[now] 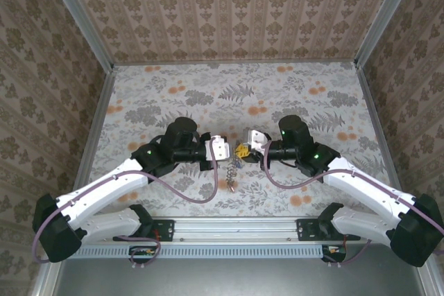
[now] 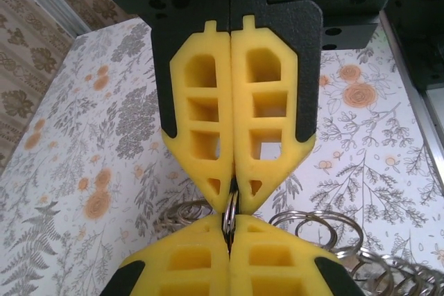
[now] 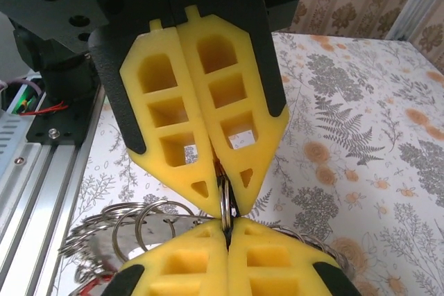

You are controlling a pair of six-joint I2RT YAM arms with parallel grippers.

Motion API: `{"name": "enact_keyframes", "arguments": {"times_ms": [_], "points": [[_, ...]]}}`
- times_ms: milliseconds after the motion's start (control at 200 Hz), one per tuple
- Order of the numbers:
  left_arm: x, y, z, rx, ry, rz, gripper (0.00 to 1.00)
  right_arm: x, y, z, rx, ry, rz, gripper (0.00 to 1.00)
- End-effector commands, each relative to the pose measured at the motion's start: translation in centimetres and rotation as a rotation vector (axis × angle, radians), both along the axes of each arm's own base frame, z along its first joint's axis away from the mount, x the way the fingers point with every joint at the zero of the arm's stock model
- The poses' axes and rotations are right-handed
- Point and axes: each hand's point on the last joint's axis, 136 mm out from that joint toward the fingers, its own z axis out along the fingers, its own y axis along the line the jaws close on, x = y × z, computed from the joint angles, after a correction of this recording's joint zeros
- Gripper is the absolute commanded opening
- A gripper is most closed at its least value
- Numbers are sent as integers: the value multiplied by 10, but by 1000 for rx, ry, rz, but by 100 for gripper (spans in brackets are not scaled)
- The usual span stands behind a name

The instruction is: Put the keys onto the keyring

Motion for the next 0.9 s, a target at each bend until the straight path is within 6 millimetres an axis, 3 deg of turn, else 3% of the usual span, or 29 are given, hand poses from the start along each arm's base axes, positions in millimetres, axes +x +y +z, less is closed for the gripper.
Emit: {"name": "enact_keyframes", "arguments": {"times_ms": [0,110,635,680,720,830,895], "points": [[1,-6,23,-48,-31,3,7,8,5,26,117,-22,-46,0],[2,3,17,-35,-28,36,15,14,0,40,231,-3,-90,0],[2,-2,26,-113,-29,34,14,19,-2,67,531,51,-119,0],[3,-2,26,-111,-26,39,12,17,-3,67,541,56,-113,0],[4,-1,25,-110,-22,46,0,16,-2,65,534,57,-102,0],[3,1,27,-88,-1,39,0,7,4,44,365,44,-42,0],[1,3,27,-52,11,31,0,3,4,28,227,8,-17,10]]}}
